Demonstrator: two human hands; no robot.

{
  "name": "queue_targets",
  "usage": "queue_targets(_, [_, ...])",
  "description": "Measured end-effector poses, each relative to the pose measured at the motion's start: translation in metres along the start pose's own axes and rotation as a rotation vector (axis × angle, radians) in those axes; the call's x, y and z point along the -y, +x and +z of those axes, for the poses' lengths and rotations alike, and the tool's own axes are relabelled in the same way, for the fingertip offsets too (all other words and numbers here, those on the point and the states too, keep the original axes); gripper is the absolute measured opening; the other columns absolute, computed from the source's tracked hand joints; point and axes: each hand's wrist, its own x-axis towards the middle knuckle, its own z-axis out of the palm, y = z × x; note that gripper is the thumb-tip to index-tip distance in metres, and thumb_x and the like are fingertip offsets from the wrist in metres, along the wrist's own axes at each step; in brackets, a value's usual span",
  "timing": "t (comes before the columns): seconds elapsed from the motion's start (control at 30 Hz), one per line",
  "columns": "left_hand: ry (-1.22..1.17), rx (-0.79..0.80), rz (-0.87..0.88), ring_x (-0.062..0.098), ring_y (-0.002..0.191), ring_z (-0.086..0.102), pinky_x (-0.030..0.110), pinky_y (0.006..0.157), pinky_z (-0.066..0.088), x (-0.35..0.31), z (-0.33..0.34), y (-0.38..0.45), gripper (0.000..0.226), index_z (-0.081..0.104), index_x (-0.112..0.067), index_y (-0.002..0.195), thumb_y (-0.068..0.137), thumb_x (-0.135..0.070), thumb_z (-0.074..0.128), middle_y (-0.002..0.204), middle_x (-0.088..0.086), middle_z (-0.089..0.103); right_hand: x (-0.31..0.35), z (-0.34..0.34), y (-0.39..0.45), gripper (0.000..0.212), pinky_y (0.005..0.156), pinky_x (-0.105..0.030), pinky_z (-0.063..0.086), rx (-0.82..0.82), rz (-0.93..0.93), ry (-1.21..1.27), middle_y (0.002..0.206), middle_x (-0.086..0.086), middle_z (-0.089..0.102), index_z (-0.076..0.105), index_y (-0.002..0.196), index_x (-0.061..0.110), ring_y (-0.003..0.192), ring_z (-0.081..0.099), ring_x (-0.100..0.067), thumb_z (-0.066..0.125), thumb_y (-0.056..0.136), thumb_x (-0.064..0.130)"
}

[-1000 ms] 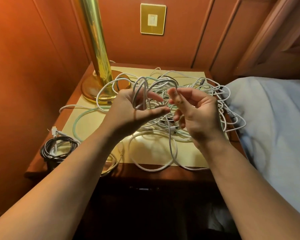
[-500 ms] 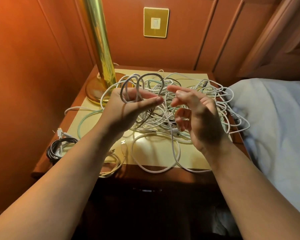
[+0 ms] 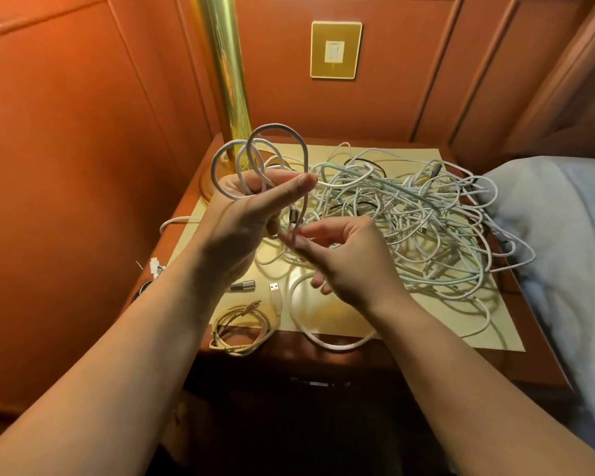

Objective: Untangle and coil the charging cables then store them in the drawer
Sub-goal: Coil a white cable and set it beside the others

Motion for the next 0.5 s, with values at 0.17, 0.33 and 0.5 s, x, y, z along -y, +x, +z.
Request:
queue_targets(0.17, [-0.06, -0.011, 0.015, 0.004, 0.054, 0.048, 0.033, 0.084, 0.045, 0.002, -0.01, 0.003, 0.018, 0.071, -0.025, 0.071, 0.089, -0.026, 0.072, 0.052, -0.01, 0.048, 0.001, 0.013, 0.005, 0.039, 0.038, -0.021, 0.044, 0.039, 0.061, -0.064, 0.075, -0.004, 0.073, 0.079, 0.099, 0.015, 0.046, 0.064, -0.01, 0.075, 0.09, 0.053])
queue_targets(0.33, [-0.257, 0.009, 0.035, 0.01, 0.051, 0.029, 0.021, 0.052, 0.034, 0.001, -0.024, 0.007, 0.01, 0.063, -0.021, 0.085, 0.095, -0.024, 0.065, 0.054, -0.008, 0.034, -0.011, 0.017, 0.008, 0.037, 0.05, -0.037, 0.055, 0.163, 0.096, -0.356, 0.072, -0.005, 0.074, 0.074, 0.085, 0.019, 0.055, 0.07, -0.023, 0.062, 0.098, 0.052])
queue_targets(0.5, [-0.313, -0.215, -0.021, 0.01, 0.058, 0.031, 0.024, 0.053, 0.03, 0.005, -0.039, 0.01, 0.015, 0.049, -0.023, 0.081, 0.091, -0.027, 0.061, 0.064, -0.007, 0.033, -0.014, 0.014, 0.01, 0.024, 0.043, -0.034, 0.052, 0.103, 0.116, -0.252, 0.073, -0.005, 0.074, 0.073, 0.088, 0.019, 0.049, 0.067, -0.029, 0.062, 0.105, 0.031])
